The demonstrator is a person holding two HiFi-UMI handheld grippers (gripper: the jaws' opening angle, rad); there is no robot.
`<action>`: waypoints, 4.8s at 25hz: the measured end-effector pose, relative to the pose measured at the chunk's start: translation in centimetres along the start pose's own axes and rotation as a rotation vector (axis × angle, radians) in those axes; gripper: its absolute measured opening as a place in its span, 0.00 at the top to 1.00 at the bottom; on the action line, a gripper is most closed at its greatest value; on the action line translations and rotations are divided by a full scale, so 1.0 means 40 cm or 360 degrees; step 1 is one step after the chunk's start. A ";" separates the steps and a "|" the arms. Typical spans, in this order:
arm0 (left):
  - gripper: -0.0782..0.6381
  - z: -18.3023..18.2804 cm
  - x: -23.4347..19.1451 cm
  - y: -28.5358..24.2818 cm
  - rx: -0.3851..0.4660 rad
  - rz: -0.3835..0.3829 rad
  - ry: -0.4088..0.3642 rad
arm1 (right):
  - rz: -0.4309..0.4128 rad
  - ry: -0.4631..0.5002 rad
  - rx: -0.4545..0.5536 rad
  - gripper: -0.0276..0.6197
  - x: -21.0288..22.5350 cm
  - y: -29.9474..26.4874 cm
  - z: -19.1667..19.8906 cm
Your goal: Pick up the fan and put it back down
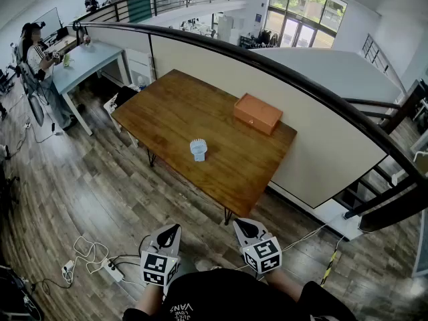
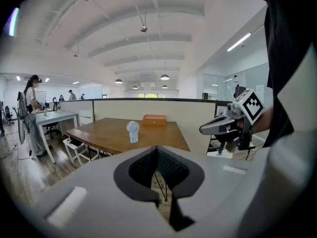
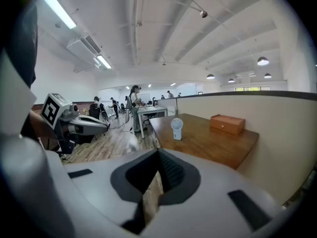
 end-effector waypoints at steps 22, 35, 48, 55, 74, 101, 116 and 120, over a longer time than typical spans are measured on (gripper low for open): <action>0.49 -0.010 -0.294 -0.244 0.0133 0.0398 0.0003 | 0.0134 -0.0327 0.0197 0.61 -0.014 -0.255 -0.146; 0.46 0.025 -0.521 -0.411 0.0150 0.0912 -0.0305 | 0.0616 -0.0558 0.0361 0.61 -0.084 -0.429 -0.189; 0.46 0.003 -0.464 -0.627 0.0135 0.1210 -0.0478 | 0.0785 -0.0658 0.0337 0.61 -0.054 -0.483 -0.182; 0.46 -0.007 -0.406 -0.734 0.0062 0.1321 -0.0545 | 0.0797 -0.0703 0.0328 0.61 0.035 -0.511 -0.199; 0.63 -0.022 -0.381 -0.892 -0.0041 0.1428 -0.0651 | 0.0661 -0.0713 0.0304 0.61 0.263 -0.583 -0.274; 0.63 -0.348 -0.883 -1.204 0.0237 0.1591 -0.1039 | 0.0723 -0.0764 0.0410 0.61 0.259 -1.000 -0.509; 0.63 -0.494 -1.059 -1.446 0.0336 0.1558 -0.1140 | 0.0797 -0.0780 0.0425 0.61 0.287 -1.143 -0.558; 0.63 -0.493 -1.094 -1.514 0.0357 0.1571 -0.1144 | 0.0822 -0.0811 0.0419 0.61 0.296 -1.174 -0.556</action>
Point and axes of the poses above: the fingertips, and each gripper's own axes: y backward along the fingers, x to its right, z out of its underside, the point moved 1 cm from there along y, backward along the fingers, and after that the axes turned 13 degrees about -y, right-handed, at the moved point
